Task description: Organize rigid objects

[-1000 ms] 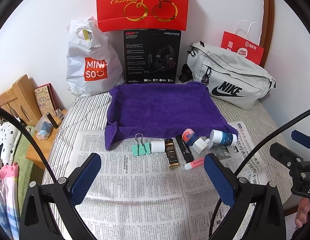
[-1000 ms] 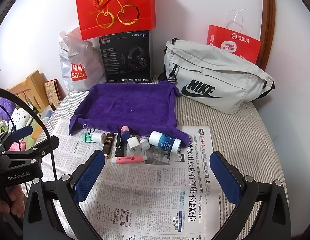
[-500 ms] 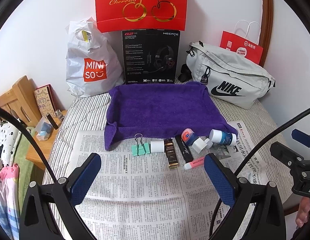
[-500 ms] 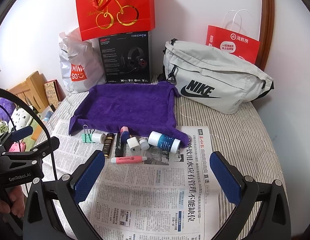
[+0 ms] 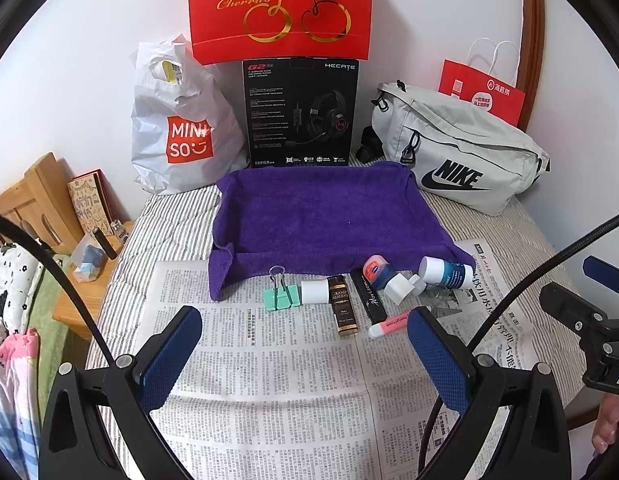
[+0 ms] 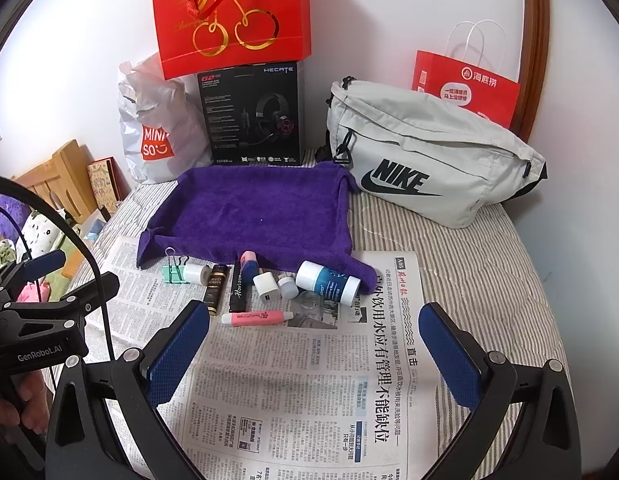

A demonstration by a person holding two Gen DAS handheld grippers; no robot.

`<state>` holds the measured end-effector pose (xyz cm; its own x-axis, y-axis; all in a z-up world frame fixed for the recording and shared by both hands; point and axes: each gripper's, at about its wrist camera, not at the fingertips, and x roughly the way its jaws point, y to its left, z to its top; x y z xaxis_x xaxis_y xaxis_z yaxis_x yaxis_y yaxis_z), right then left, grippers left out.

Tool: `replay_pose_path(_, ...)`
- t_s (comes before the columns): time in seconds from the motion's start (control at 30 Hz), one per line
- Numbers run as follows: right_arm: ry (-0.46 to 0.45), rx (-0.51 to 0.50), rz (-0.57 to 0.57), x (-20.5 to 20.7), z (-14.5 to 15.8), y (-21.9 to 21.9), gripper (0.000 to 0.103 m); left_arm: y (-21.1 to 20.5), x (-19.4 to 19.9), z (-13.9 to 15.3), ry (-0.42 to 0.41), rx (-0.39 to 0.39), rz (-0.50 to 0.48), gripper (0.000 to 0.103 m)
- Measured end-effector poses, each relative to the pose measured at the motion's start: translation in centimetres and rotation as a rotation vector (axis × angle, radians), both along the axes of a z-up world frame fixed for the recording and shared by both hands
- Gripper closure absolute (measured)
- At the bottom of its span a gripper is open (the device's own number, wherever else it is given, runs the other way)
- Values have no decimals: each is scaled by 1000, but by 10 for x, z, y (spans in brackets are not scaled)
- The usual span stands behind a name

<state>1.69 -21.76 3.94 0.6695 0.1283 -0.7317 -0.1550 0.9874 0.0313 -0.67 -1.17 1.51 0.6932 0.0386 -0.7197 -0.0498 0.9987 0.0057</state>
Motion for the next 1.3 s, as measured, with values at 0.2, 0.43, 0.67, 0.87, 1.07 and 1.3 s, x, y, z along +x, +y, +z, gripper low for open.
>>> replay_pose_path(0.2, 2, 1, -1, 1, 0, 0, 0, 0, 0, 0, 1, 2, 0, 0)
replay_pose_path(0.43, 1, 0, 2, 0, 0, 0, 0, 0, -1, 0, 2, 4, 1, 0)
replay_pose_path(0.67, 2, -1, 1, 0, 0, 1, 0, 1, -2, 0, 1, 5, 2, 0)
replay_pose_path(0.87, 1, -4, 3, 0, 0, 2, 0, 1, -2, 0, 2, 6, 0, 0)
replay_pose_path(1.07, 2, -3, 4, 0, 1, 2, 0, 1, -2, -1, 2, 6, -2, 0)
replay_pose_path(1.3, 7, 7, -6, 2, 0, 0, 0, 3, 1, -3, 10, 5, -4, 0)
